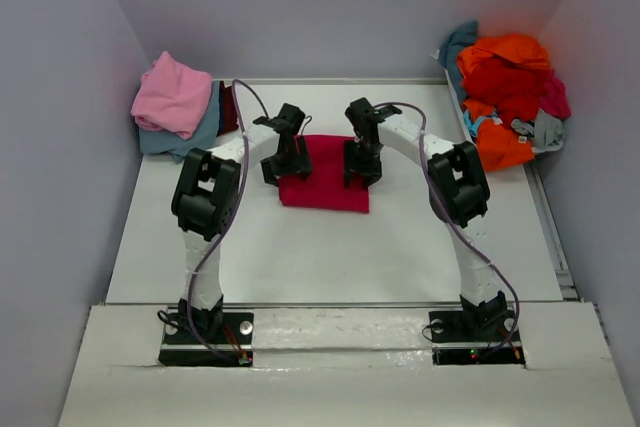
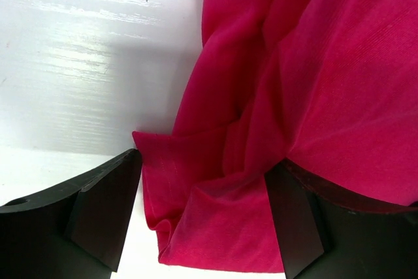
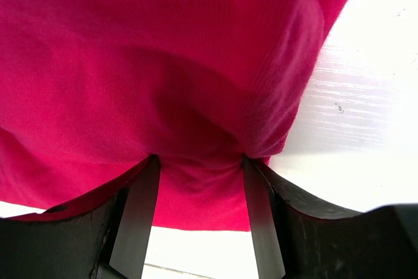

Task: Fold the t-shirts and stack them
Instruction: Smooth out wrinkles on the folded tshirt, then put the neatly folded tshirt into the corner of the board with the left arm

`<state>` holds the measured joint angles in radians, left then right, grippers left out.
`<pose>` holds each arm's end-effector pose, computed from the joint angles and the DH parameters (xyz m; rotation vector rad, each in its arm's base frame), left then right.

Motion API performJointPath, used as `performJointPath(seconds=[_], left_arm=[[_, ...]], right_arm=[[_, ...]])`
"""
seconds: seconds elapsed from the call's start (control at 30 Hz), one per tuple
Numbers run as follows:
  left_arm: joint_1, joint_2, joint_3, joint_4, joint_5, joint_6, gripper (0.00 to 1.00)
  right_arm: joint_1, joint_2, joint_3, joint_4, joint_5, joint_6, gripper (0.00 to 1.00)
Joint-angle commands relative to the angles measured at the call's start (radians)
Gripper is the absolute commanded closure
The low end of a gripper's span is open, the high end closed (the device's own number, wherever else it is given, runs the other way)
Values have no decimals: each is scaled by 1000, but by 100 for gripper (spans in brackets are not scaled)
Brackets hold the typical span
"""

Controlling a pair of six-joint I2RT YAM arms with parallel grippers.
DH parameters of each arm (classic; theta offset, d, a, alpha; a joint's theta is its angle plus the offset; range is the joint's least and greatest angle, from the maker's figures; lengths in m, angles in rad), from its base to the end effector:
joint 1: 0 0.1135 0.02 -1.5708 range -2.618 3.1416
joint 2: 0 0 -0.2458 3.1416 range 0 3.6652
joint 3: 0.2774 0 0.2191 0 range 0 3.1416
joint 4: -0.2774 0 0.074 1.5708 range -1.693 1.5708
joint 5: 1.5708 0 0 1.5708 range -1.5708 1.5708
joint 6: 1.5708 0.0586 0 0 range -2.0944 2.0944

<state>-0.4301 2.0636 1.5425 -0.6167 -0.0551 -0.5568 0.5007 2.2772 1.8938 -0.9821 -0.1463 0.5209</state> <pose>0.3690 -0.1657 0.1569 -0.1891 2.7198 -0.2179 0.3681 0.2112 0.1481 0.0077 3.0147 0.3445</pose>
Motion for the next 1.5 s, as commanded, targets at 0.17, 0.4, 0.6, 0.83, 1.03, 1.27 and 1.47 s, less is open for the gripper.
performJointPath(seconds=[0.17,0.4,0.6,0.83,1.03,1.27,1.47], left_arm=[[63,-68,-120,51,49,-14,14],[106,-48,-99,81,103,-6,14],[116,15,-87,136,263,18,14],[125,55,-143,233,411,11,14],[125,44,-156,236,403,20,14],[125,78,-171,274,503,14,14],[125,95,-191,308,587,3,15]], right_arm=[[6,50,4,25,-15,-33,41],[6,53,2,20,-7,-42,41],[6,54,11,13,-6,-42,41],[6,53,4,16,1,-44,41],[6,51,2,17,-1,-44,41],[6,54,10,13,2,-48,41],[6,54,13,13,4,-48,41]])
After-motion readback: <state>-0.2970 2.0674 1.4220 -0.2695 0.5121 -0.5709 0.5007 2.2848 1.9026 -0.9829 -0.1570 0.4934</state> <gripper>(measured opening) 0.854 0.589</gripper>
